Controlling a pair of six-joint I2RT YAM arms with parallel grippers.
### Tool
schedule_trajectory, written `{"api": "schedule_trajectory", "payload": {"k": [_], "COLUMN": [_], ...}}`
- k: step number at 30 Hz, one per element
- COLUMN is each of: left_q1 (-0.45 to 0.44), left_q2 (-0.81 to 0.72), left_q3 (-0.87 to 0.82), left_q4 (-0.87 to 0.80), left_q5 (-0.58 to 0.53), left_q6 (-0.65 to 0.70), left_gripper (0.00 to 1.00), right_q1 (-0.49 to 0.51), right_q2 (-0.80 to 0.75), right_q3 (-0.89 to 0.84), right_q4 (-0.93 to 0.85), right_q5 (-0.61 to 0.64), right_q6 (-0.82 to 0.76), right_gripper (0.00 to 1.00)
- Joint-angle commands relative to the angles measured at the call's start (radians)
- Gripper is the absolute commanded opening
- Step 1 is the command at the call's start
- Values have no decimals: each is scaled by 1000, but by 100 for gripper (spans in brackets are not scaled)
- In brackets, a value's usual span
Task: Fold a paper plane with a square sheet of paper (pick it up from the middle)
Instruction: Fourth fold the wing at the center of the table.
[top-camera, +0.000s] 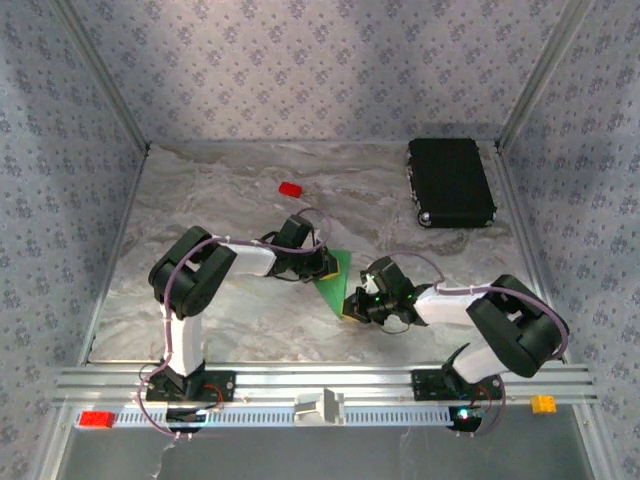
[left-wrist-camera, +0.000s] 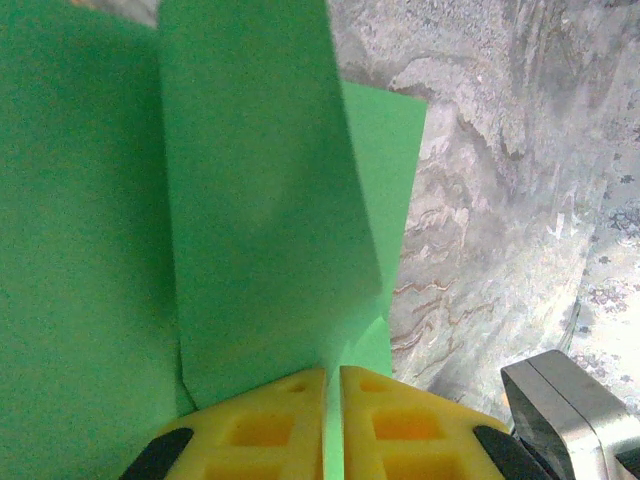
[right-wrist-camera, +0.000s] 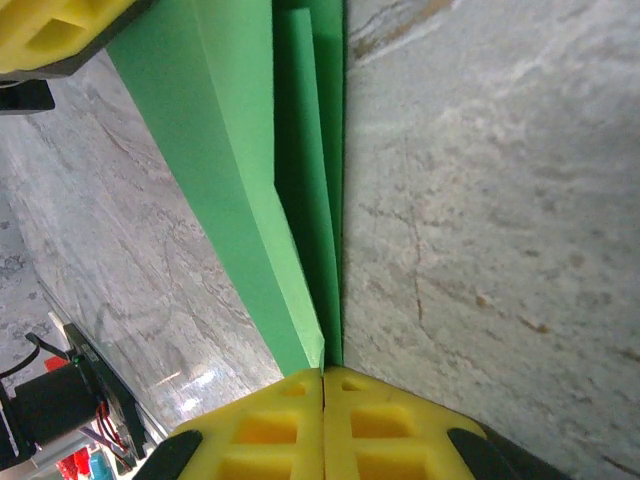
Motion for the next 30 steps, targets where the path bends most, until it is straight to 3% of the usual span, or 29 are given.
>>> {"api": "schedule_trajectory", "payload": {"k": [1, 7, 13, 17, 21, 25, 30], "left_q1": [-4, -7, -7, -8, -16, -41, -67], "left_q2": [23, 19, 12, -2, -33, -62, -87], "left_q3": [-22, -28, -39, -55, -89, -128, -158], "left_q4": [-37, -35, -32, -24, -9, 34, 48], "left_q5": [-29, -40, -53, -70, -104, -149, -203], "left_q6": [-3, -7, -15, -23, -49, -103, -146], "left_gripper": [12, 12, 12, 12, 11, 11, 11], "right_q1": [20, 37, 41, 38, -2, -65, -57], "right_q2": [5, -26, -27, -82, -210, -292, -217], "right_q3": [-31, 3, -1, 25, 50, 45, 88], "right_q4": [-159, -233, -240, -300, -396, -342, -232], "right_q5": [20, 39, 36, 59, 116, 78, 17], "right_q6": [-13, -39, -39, -50, -84, -108, -102], "right_gripper": [7, 12, 6, 17, 20, 15, 7]}}
